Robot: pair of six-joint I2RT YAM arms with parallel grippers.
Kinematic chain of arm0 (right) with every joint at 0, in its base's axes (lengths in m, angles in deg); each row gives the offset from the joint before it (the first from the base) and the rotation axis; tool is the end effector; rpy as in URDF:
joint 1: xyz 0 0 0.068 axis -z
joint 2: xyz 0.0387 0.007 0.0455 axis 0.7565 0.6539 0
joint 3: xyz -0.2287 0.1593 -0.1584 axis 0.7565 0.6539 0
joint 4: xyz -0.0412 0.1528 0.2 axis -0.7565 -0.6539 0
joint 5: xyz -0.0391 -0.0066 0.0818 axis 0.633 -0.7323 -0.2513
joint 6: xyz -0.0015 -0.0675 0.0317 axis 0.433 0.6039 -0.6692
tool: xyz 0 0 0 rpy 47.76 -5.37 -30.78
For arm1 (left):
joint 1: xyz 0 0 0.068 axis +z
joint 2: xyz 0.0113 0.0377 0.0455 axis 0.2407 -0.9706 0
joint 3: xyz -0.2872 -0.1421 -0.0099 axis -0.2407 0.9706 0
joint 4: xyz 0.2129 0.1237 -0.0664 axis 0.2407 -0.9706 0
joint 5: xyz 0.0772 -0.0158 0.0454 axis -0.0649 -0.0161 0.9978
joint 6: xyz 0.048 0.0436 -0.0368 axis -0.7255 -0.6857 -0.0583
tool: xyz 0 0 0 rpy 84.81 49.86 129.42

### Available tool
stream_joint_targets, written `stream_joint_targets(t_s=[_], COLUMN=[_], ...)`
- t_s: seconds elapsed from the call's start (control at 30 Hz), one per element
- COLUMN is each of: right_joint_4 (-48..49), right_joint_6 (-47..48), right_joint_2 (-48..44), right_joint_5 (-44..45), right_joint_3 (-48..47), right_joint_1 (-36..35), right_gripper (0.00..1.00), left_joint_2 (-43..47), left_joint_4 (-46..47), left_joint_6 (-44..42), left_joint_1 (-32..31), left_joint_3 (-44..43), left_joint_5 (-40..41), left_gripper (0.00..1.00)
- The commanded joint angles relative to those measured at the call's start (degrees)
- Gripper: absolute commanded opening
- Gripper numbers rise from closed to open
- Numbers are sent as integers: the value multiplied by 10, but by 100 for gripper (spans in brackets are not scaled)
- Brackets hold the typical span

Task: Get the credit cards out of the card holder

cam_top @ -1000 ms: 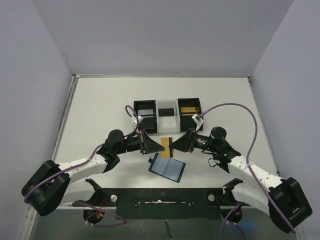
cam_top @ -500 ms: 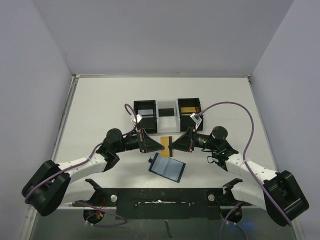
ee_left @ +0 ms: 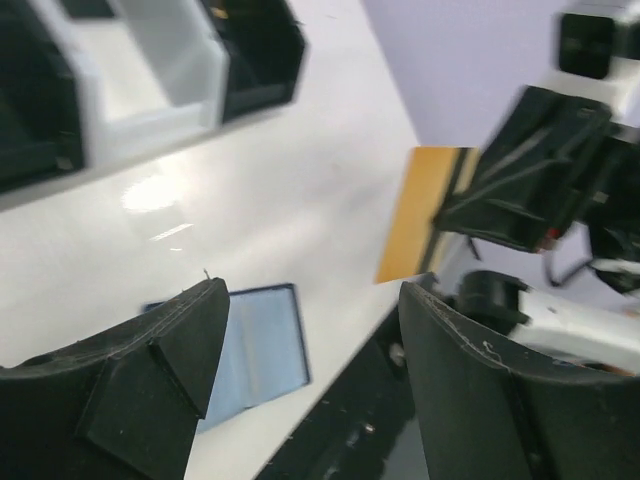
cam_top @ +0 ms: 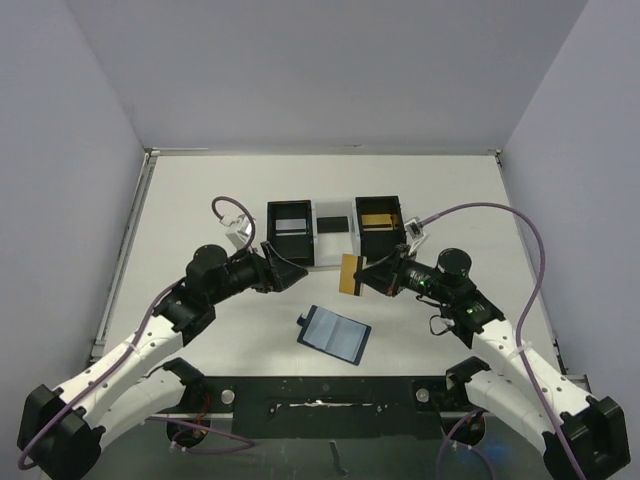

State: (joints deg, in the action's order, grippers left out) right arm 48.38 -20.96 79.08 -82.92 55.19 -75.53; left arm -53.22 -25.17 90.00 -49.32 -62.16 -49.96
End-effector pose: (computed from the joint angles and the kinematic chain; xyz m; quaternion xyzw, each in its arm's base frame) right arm 0.1432 0.1125 0.2886 -0.0610 0.7543 0.5596 0.3380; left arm 0.1488 -0.1326 0.3009 0.0263 0.7745 -0.5142 0.3675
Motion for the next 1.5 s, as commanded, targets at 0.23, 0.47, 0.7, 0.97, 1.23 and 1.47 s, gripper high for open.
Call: stream_joint_targets(t_s=[0.23, 0.47, 0.7, 0.97, 1.23, 1.47], right_joint_4=[-141, -149, -180, -180, -205, -186], right_joint_6=[280, 389, 463, 496, 524, 545], right_joint_2=[-106, -137, -84, -38, 42, 104], right_joint_5=[217, 297, 317, 405, 331, 198], right_joint_3=[-69, -73, -109, -128, -175, -204], right_joint_1=[1, -1, -1, 2, 69, 137], right_gripper=[0, 0, 0, 0, 0, 0], left_joint_2=[18, 5, 21, 22, 42, 32], left_joint_4=[-301, -283, -272, -252, -235, -231], left_joint_6=[-207, -240, -244, -249, -255, -256], left_joint_1=[34, 108, 159, 184, 216, 223], left_joint_3=[-139, -126, -105, -105, -92, -91], left_joint_5=[268, 283, 290, 298, 281, 260], left_gripper=[72, 78, 78, 78, 78, 78])
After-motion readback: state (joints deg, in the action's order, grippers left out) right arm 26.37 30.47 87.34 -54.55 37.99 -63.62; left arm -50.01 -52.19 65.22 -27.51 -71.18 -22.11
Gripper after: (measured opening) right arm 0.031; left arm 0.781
